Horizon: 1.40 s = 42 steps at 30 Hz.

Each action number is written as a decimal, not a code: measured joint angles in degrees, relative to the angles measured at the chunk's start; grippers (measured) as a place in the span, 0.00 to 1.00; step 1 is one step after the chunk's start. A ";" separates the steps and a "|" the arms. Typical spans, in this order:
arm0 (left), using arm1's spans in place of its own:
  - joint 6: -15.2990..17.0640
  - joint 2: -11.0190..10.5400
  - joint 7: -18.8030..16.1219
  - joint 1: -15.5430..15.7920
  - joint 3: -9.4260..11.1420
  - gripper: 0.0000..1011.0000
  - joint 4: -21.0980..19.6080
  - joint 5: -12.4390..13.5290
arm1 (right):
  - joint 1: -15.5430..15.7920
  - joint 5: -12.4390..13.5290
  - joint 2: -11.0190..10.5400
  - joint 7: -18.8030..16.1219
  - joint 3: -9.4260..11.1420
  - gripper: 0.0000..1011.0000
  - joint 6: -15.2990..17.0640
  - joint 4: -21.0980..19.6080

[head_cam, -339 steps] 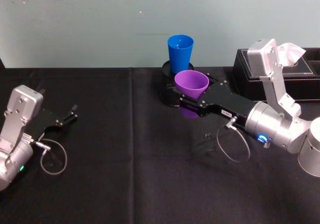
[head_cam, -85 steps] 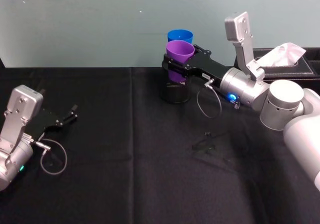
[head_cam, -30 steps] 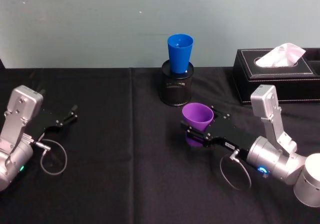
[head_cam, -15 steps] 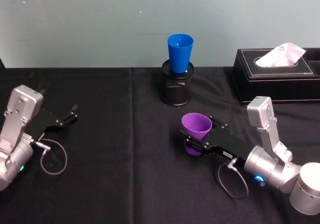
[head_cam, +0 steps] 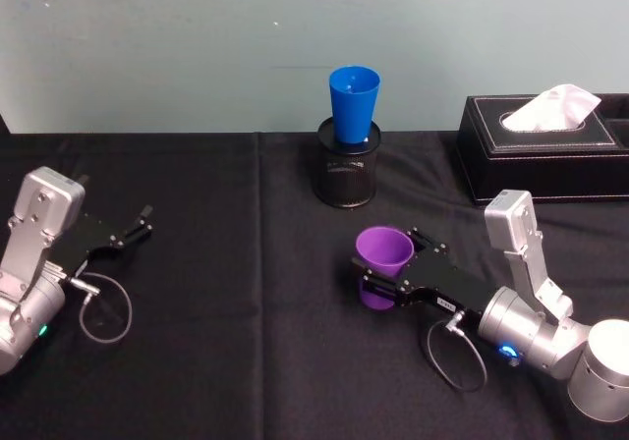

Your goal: Pick up one cup with a gripper and tap it against the other cup.

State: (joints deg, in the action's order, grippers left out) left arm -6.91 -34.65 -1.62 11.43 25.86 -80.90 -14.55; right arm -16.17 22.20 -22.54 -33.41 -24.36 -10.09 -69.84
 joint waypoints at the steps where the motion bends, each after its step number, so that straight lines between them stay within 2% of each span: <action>1: 0.00 0.00 0.00 0.00 0.00 0.99 0.00 0.00 | 0.00 0.01 -0.01 0.00 -0.01 0.85 0.01 -0.01; 7: 0.00 0.00 0.00 0.00 0.00 0.99 0.00 0.00 | -0.03 0.02 -0.03 0.00 -0.02 0.99 0.07 -0.11; 14: 0.00 0.00 0.00 0.00 0.00 0.99 0.00 0.00 | 0.00 -0.08 -0.07 0.03 -0.01 0.99 -0.19 -0.47; 23: 0.00 0.00 0.00 0.00 0.00 0.99 0.00 0.00 | 1.16 -0.66 0.20 1.47 1.74 0.99 -3.75 -4.11; 29: 0.00 0.00 0.00 0.00 0.00 0.99 0.00 0.00 | 2.42 -1.58 1.07 5.88 4.61 0.99 -5.03 -6.53; 33: 0.00 0.00 0.00 0.00 0.00 0.99 0.00 0.00 | 3.56 -3.25 1.90 10.74 6.70 0.99 -4.57 -7.84; 36: 0.00 0.00 0.00 0.00 0.00 0.99 0.00 0.00 | 4.82 -5.96 2.75 16.34 8.33 0.99 -2.56 -8.81; 37: 0.00 0.00 0.00 0.00 0.00 0.99 0.00 0.00 | 4.82 -5.96 2.75 16.34 8.33 0.99 -2.56 -8.81; 38: 0.00 0.00 0.00 0.00 0.00 0.99 0.00 0.00 | 5.32 -7.25 3.15 18.67 8.87 0.99 -1.33 -9.14; 42: 0.00 0.00 0.00 0.00 0.00 0.99 0.00 0.00 | 6.31 -10.54 4.23 24.45 10.00 0.99 2.44 -9.55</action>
State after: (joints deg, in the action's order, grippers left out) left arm -6.91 -34.64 -1.62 11.43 25.86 -80.90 -14.55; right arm -9.86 11.65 -18.31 -8.96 -14.35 -7.66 -79.40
